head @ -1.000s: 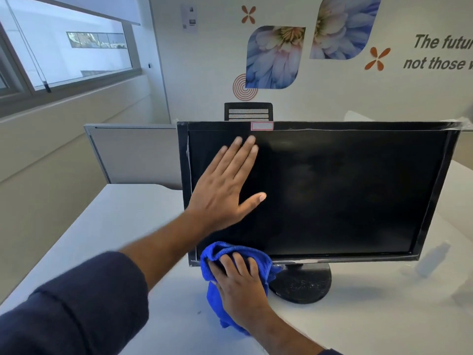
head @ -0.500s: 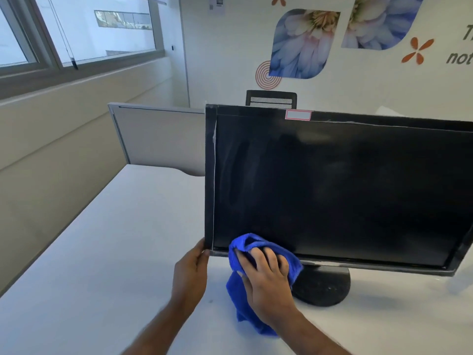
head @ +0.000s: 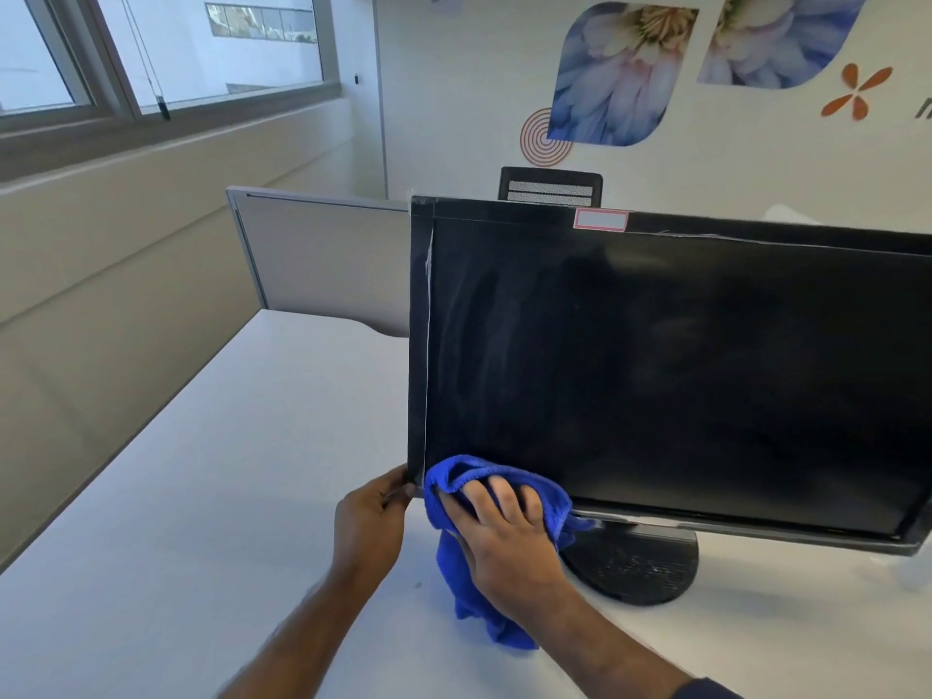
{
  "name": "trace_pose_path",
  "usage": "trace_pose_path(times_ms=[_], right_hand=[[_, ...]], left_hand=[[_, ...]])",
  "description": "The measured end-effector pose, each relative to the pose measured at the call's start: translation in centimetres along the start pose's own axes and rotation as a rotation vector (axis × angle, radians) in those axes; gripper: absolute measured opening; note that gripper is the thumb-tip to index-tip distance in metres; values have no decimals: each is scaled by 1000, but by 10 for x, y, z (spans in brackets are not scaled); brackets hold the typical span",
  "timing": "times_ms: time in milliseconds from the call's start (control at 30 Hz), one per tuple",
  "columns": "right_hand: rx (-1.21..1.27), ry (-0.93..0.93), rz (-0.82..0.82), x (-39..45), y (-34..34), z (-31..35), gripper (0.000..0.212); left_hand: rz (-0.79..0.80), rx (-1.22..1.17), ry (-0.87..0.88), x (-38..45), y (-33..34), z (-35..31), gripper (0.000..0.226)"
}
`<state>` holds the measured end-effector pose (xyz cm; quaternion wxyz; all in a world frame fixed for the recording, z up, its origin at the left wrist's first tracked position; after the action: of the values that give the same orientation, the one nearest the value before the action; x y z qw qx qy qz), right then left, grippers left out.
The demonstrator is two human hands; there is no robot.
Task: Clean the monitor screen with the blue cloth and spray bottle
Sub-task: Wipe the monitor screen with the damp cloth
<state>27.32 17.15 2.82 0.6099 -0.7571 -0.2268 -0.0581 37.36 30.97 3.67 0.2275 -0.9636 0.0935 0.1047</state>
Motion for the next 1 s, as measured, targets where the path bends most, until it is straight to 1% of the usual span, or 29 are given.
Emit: trace_pose_path(times_ms=[200,300,500,567,667,733,800,933,1000], right_hand=[[-20,56,-21,-11,-3,-5,44],[-36,96,-38,-22,-6,-11,42],[-68,139,-48,-45,-8,-26,41],[-59,155,-50,-47,-10,-27,40],[-23,178,-41,-40,-15,-23,41],[1,161,-41,-28,-20,-18,41],[24,119,-39,-12,-24,-12,43],[78,71,-9,18,-21,0,50],[88,45,23,19,-16,3,54]], left_hand=[[-17,39,42,-3,-2,-2,30],[-17,57,85,-4,-5,-2,33],[-75,59,219,-9,-17,-39,40],[-86,98,257,-18,-14,-47,45],[-55,162,277,-33,-3,-40,60],[-22,176,272,-37,3,-33,70],[1,157,277,-38,5,-31,75],[3,145,339,-40,2,-32,75],[20,125,321,-37,3,-32,70]])
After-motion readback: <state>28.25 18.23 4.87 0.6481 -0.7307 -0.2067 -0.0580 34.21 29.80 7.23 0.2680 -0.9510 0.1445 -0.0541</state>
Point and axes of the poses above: each hand's wrist, its own x-axis towards the middle knuckle, its own y-axis out of the palm, z = x × y, the point moved 2 cm from there along x, towards the middle knuckle, and after that the axes turned 15 degrees about -y, right-handed, at the moved point
